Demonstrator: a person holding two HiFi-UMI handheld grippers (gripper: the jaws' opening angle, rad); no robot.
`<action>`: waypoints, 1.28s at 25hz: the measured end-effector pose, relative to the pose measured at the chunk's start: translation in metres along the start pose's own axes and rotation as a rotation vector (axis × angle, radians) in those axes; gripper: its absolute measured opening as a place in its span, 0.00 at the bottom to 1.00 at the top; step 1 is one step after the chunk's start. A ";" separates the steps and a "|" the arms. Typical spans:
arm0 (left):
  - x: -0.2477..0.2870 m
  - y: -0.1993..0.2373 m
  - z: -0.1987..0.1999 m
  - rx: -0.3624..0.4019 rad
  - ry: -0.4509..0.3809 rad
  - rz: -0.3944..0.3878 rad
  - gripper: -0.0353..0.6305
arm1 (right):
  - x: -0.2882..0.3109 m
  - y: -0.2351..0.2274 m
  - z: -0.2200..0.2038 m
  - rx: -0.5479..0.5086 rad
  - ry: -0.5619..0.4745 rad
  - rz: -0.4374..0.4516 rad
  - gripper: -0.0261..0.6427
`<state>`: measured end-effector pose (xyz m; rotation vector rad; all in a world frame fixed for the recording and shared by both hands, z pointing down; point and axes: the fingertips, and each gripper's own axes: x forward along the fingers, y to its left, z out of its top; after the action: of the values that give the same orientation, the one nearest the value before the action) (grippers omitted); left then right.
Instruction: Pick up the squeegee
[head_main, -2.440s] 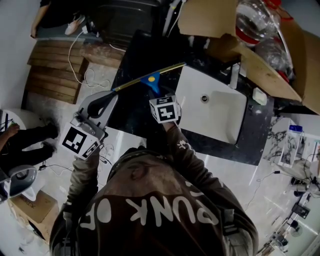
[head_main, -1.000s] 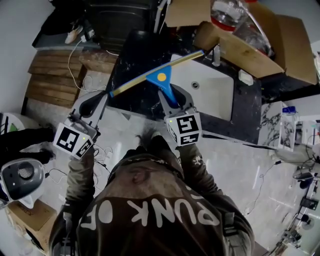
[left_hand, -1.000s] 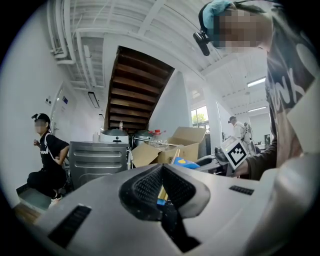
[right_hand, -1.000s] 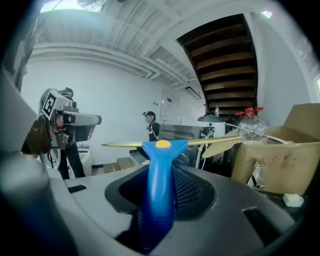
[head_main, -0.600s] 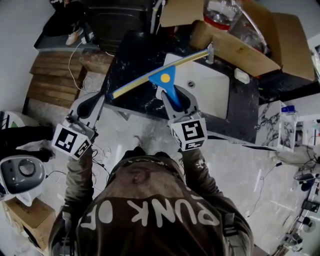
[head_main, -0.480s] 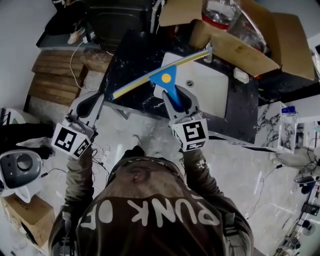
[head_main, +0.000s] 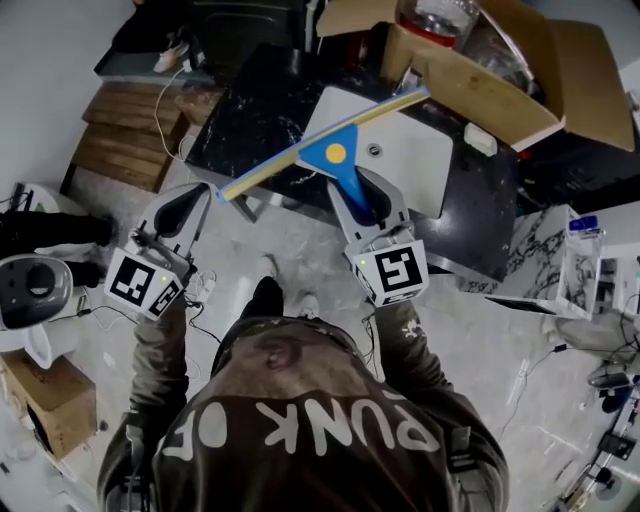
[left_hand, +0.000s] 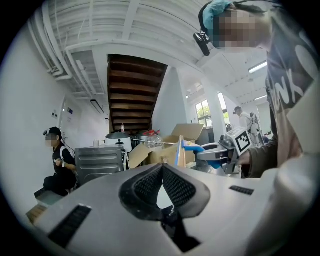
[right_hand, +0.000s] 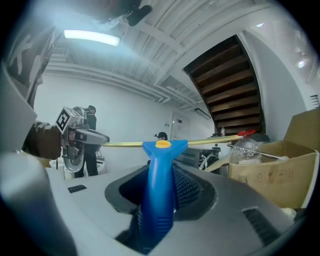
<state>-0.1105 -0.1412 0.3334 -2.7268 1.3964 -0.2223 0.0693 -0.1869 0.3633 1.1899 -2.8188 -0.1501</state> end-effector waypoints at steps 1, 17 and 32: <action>-0.004 -0.007 0.000 0.002 0.004 0.007 0.06 | -0.007 0.002 0.001 0.000 -0.007 0.008 0.25; -0.037 -0.014 0.012 0.018 -0.006 0.019 0.06 | -0.025 0.027 0.009 -0.023 -0.033 0.027 0.25; -0.050 0.009 0.003 0.002 -0.005 0.008 0.06 | -0.005 0.044 0.004 -0.019 0.001 0.025 0.25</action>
<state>-0.1456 -0.1060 0.3243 -2.7174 1.4054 -0.2160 0.0409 -0.1526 0.3645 1.1496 -2.8234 -0.1747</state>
